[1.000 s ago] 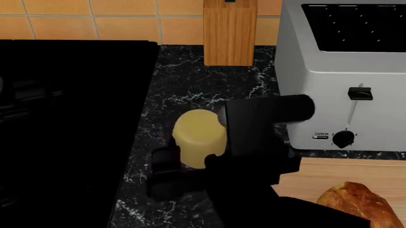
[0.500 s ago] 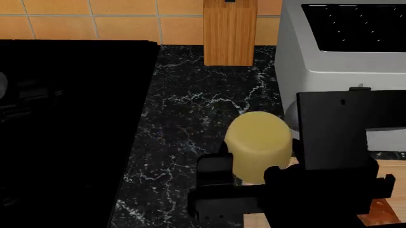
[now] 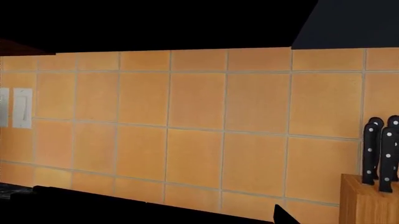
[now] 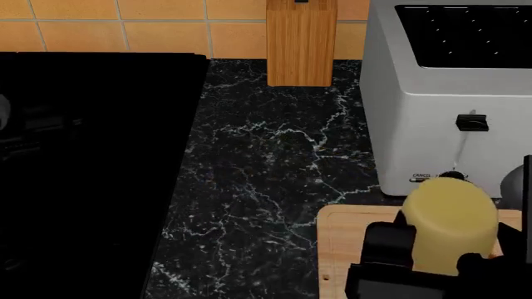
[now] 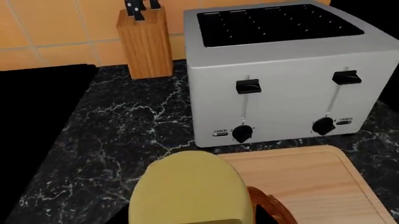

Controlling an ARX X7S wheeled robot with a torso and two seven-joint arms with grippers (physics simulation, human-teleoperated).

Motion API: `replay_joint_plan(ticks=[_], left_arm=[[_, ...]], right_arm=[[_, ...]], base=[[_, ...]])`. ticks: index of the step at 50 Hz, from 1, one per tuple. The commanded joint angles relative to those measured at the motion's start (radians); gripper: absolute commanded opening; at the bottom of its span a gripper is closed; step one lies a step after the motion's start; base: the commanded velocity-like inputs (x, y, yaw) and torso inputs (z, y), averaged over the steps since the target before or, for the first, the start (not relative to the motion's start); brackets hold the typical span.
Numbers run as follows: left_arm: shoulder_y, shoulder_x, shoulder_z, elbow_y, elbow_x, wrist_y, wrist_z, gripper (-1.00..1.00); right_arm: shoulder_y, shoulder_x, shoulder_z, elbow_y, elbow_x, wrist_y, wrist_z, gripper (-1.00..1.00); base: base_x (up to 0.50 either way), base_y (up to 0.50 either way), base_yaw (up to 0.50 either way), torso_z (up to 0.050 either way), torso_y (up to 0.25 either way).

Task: Pick up the wedge of cheese and place it on the slice of bread to prepare a simple cheese on bread dish.

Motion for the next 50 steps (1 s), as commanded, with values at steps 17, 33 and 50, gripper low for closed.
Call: replay_joint_plan(ticks=[17, 33, 50], left_arm=[[-0.006, -0.007, 0.007, -0.007, -0.005, -0.002, -0.014, 1.0], [-0.006, -0.012, 0.011, -0.013, -0.012, -0.001, -0.017, 1.0], [-0.008, -0.016, 0.015, -0.011, -0.019, -0.004, -0.025, 1.0]], right_arm=[[-0.197, 0.146, 0.093, 0.005, -0.279, 0.052, -0.145, -1.0], [-0.257, 0.075, 0.082, 0.079, -0.459, 0.056, -0.28, -1.0], [-0.303, 0.042, 0.078, 0.121, -0.556, 0.041, -0.358, -1.0]], base=[[0.0, 0.0, 0.0, 0.0, 0.0], [0.0, 0.0, 0.0, 0.0, 0.001], [0.0, 0.0, 0.0, 0.0, 0.0]])
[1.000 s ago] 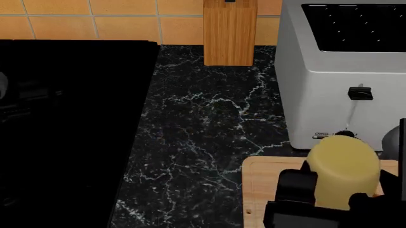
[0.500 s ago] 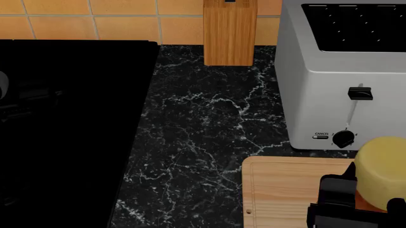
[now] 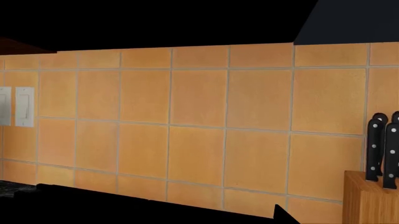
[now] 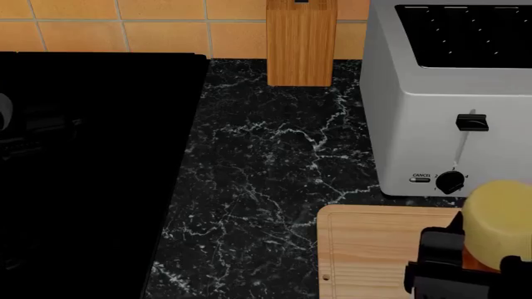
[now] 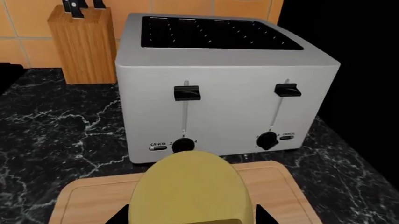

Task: Pick up the wedge of cheese and place it on the slice of bread to prepare a simple cheese on bread dish.

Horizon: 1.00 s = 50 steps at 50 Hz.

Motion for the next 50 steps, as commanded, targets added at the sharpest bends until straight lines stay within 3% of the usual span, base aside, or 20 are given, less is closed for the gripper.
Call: replay_joint_plan(ticks=[1, 50], left_arm=[[-0.001, -0.003, 0.002, 0.0, -0.004, -0.001, -0.005, 1.0], [-0.004, -0.014, 0.014, 0.001, -0.013, -0.005, -0.03, 1.0]], right_arm=[[-0.006, -0.027, -0.002, 0.036, -0.085, 0.02, -0.067, -1.0], [-0.097, -0.075, -0.01, 0.1, -0.194, -0.031, -0.177, -1.0]], base=[[0.0, 0.0, 0.0, 0.0, 0.0], [0.0, 0.0, 0.0, 0.0, 0.0]])
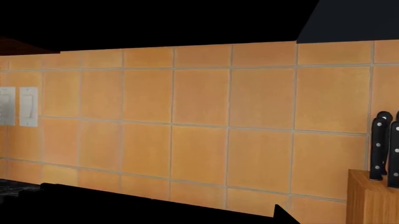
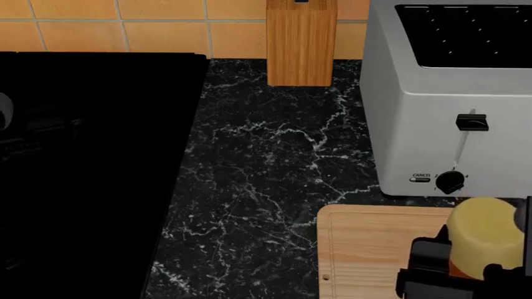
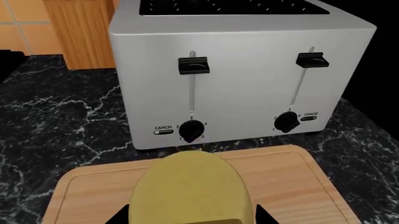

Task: Pick up the wedge of cheese and place it on the slice of bread to prepare a simple cheese on bread dish.

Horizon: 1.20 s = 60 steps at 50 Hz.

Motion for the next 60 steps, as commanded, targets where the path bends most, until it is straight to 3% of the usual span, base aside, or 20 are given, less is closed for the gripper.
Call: replay_joint_plan(ticks=[1, 39, 40, 60], left_arm=[[-0.001, -0.003, 0.003, 0.002, -0.002, -0.004, -0.007, 1.0], [-0.003, -0.011, 0.011, 0.0, -0.007, 0.001, -0.023, 1.0], [-0.003, -0.011, 0.012, 0.0, -0.008, 0.0, -0.023, 1.0], [-0.002, -0.015, 0.013, -0.001, -0.017, 0.005, -0.025, 1.0]], right_arm=[[-0.001, 0.0, 0.01, 0.008, -0.038, 0.011, -0.031, -1.0], [-0.081, -0.033, 0.005, 0.046, -0.079, -0.03, -0.09, -1.0], [-0.071, -0.028, 0.004, 0.042, -0.064, -0.02, -0.08, 1.0], [0.078, -0.01, -0.02, -0.026, 0.025, 0.061, 0.01, 1.0]], base=[[0.0, 0.0, 0.0, 0.0, 0.0], [0.0, 0.0, 0.0, 0.0, 0.0], [0.0, 0.0, 0.0, 0.0, 0.0], [0.0, 0.0, 0.0, 0.0, 0.0]])
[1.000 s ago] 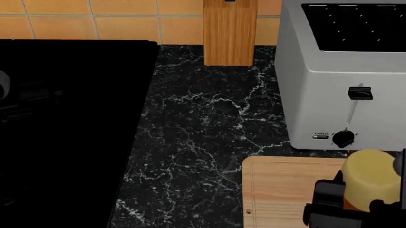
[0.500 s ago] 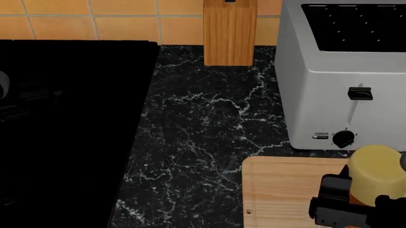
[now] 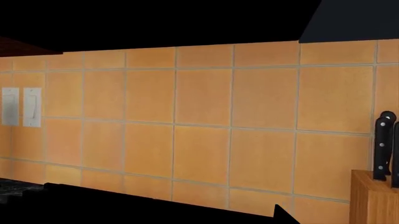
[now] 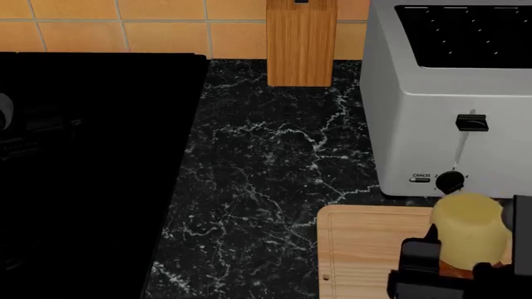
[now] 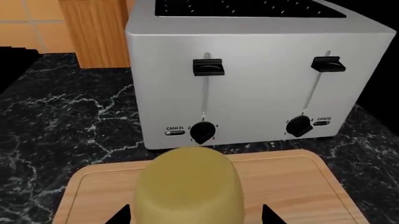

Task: Pick up the wedge of cheese and place it on the slice of bread to prepare a simple cheese on bread dish.

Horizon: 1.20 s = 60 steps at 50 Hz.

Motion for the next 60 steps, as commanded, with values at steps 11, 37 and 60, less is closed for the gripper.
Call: replay_joint_plan(ticks=[11, 37, 60], left_arm=[[0.002, -0.005, 0.002, -0.002, -0.007, 0.009, -0.003, 1.0], [0.003, -0.01, 0.005, -0.003, -0.015, 0.021, -0.007, 1.0], [0.002, -0.014, 0.008, 0.002, -0.024, 0.022, -0.011, 1.0]], right_arm=[[0.108, 0.033, -0.003, -0.068, 0.092, 0.056, 0.091, 1.0], [0.41, 0.053, -0.056, -0.123, 0.298, 0.165, 0.26, 1.0], [1.45, 0.052, -0.612, -0.07, 0.749, 0.213, 0.576, 1.0]], base=[[0.0, 0.0, 0.0, 0.0, 0.0], [0.0, 0.0, 0.0, 0.0, 0.0], [0.0, 0.0, 0.0, 0.0, 0.0]])
